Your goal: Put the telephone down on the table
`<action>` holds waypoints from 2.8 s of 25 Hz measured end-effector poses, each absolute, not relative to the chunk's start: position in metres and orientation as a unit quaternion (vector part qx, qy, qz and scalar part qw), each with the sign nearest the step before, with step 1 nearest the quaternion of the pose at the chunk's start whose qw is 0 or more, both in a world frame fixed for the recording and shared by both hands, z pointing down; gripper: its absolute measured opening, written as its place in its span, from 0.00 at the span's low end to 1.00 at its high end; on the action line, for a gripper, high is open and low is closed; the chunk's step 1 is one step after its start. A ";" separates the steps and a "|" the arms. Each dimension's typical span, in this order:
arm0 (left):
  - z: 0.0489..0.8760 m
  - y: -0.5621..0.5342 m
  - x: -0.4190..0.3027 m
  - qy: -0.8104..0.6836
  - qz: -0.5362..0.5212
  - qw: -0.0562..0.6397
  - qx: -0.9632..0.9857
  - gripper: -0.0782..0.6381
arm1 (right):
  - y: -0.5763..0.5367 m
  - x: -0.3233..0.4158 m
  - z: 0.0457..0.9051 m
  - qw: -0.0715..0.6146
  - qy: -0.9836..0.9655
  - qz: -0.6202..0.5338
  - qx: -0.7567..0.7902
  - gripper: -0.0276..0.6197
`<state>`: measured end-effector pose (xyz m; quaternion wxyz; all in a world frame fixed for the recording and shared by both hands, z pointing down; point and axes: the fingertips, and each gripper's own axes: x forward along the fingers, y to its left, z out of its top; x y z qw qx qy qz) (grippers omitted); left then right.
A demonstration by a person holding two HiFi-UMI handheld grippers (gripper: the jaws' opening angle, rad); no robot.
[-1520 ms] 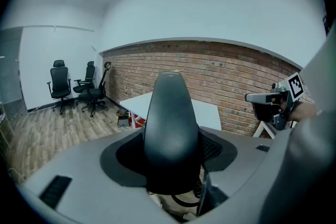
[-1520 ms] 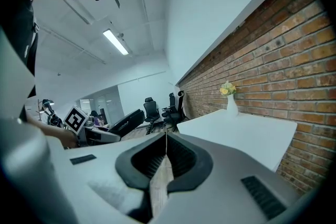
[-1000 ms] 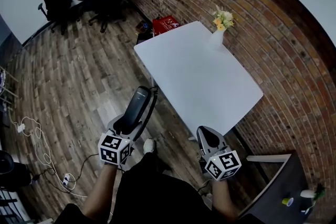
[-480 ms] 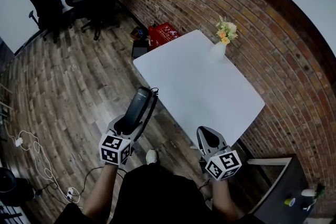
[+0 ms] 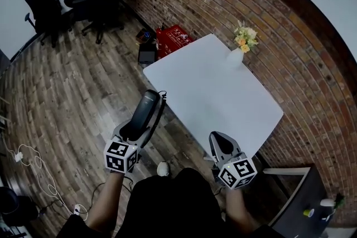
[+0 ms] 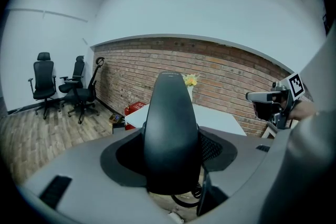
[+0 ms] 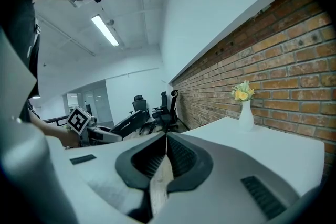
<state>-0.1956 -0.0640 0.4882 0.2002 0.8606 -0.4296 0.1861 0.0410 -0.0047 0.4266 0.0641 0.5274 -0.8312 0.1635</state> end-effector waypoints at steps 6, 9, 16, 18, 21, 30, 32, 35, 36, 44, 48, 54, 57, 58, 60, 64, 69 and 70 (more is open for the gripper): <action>0.494 -0.080 -0.198 -0.424 0.190 0.209 0.860 0.49 | -0.021 0.038 0.425 0.067 -0.830 0.164 0.529 0.08; 0.496 -0.091 -0.193 -0.423 0.192 0.210 0.860 0.49 | -0.030 0.039 0.430 0.068 -0.830 0.170 0.526 0.08; 0.500 -0.122 -0.180 -0.435 0.191 0.216 0.853 0.49 | -0.073 0.048 0.436 0.066 -0.840 0.171 0.511 0.08; 0.501 -0.130 -0.177 -0.438 0.192 0.219 0.850 0.49 | -0.087 0.052 0.437 0.066 -0.842 0.172 0.507 0.08; 0.504 -0.145 -0.171 -0.442 0.196 0.221 0.847 0.49 | -0.108 0.057 0.440 0.066 -0.845 0.174 0.501 0.08; 0.516 -0.199 -0.148 -0.451 0.199 0.238 0.837 0.49 | -0.160 0.077 0.451 0.075 -0.845 0.189 0.494 0.08; 0.518 -0.209 -0.142 -0.452 0.201 0.240 0.836 0.49 | -0.168 0.081 0.455 0.078 -0.846 0.194 0.491 0.08; 0.520 -0.224 -0.131 -0.454 0.204 0.241 0.833 0.49 | -0.181 0.088 0.461 0.081 -0.848 0.202 0.484 0.08; 0.521 -0.229 -0.127 -0.455 0.205 0.241 0.832 0.49 | -0.186 0.091 0.463 0.081 -0.849 0.204 0.481 0.08; 0.542 -0.258 -0.101 -0.458 0.232 0.247 0.822 0.49 | -0.215 0.110 0.481 0.076 -0.854 0.220 0.466 0.08; 0.560 -0.277 -0.086 -0.458 0.236 0.245 0.821 0.49 | -0.216 0.122 0.497 0.081 -0.851 0.230 0.465 0.08; 0.583 -0.320 -0.064 -0.445 0.252 0.223 0.830 0.49 | -0.224 0.133 0.525 0.092 -0.847 0.248 0.462 0.08; 0.593 -0.338 -0.054 -0.435 0.255 0.215 0.836 0.49 | -0.232 0.133 0.534 0.095 -0.847 0.251 0.459 0.08; 0.597 -0.343 -0.051 -0.431 0.256 0.213 0.839 0.49 | -0.235 0.132 0.536 0.096 -0.847 0.251 0.458 0.08; 0.605 -0.351 -0.043 -0.425 0.259 0.209 0.842 0.49 | -0.240 0.131 0.541 0.096 -0.849 0.250 0.456 0.08; 0.624 -0.359 -0.033 -0.405 0.272 0.203 0.849 0.49 | -0.247 0.124 0.547 0.095 -0.855 0.248 0.445 0.08; 0.656 -0.374 -0.029 -0.376 0.300 0.191 0.856 0.49 | -0.249 0.120 0.560 0.094 -0.854 0.261 0.440 0.08; 0.660 -0.377 -0.028 -0.371 0.305 0.189 0.857 0.49 | -0.248 0.120 0.564 0.094 -0.853 0.265 0.440 0.08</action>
